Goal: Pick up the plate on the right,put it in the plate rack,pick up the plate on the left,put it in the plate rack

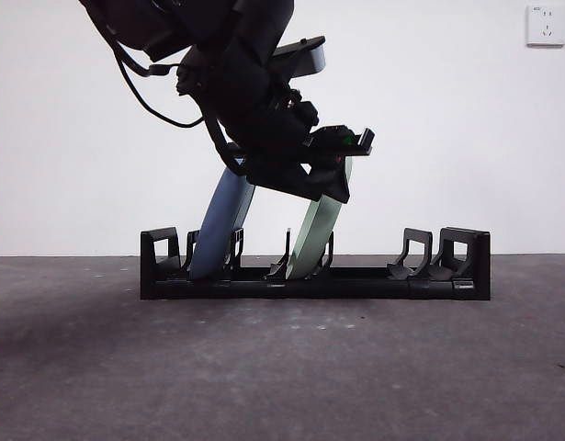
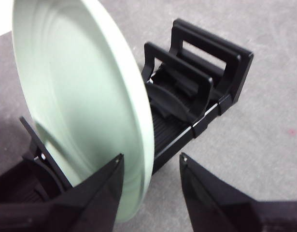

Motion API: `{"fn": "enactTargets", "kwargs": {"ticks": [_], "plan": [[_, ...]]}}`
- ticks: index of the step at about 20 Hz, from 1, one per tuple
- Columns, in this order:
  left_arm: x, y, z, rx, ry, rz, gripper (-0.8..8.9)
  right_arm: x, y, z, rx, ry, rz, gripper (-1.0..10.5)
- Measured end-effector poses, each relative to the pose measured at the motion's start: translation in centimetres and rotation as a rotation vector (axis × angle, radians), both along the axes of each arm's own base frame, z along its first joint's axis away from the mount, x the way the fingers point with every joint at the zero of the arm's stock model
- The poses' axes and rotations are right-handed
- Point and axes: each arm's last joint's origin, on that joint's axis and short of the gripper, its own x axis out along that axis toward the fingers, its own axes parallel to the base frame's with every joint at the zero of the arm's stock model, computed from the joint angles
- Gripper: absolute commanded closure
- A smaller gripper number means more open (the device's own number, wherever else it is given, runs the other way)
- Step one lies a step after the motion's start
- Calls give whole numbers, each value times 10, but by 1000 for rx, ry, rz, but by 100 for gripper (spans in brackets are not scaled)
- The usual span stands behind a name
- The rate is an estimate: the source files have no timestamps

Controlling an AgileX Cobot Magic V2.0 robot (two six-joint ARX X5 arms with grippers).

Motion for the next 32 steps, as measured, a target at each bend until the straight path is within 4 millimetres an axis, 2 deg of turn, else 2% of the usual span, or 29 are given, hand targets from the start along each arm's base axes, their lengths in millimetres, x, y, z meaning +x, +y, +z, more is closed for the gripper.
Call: {"fn": "enactTargets", "kwargs": {"ticks": [2, 5, 9, 13, 18, 19, 21, 23, 24, 32], "plan": [[-3, 2, 11, -18, -20, -3, 616, 0, 0, 0, 0, 0, 0, 631], [-15, 9, 40, -52, -58, -8, 616, 0, 0, 0, -2, -2, 2, 631], [-47, 29, 87, -58, -65, -26, 619, 0, 0, 0, -8, -5, 6, 631], [-98, 69, 138, -54, -59, -44, 621, 6, 3, -11, -49, 25, 23, 632], [-160, 127, 179, -71, -78, -44, 626, 27, 15, -51, -120, 174, 87, 637], [-169, 137, 185, -85, -93, -43, 628, 30, 17, -61, -136, 210, 95, 659], [-186, 153, 192, -103, -113, -43, 655, 36, 21, -80, -163, 278, 112, 824], [-194, 161, 194, -100, -110, -43, 835, 40, 23, -92, -189, 314, 122, 927], [-196, 162, 193, -92, -101, -43, 822, 41, 23, -95, -196, 323, 126, 957], [-196, 163, 188, -59, -65, -44, 817, 40, 24, -96, -195, 323, 161, 946]]}}
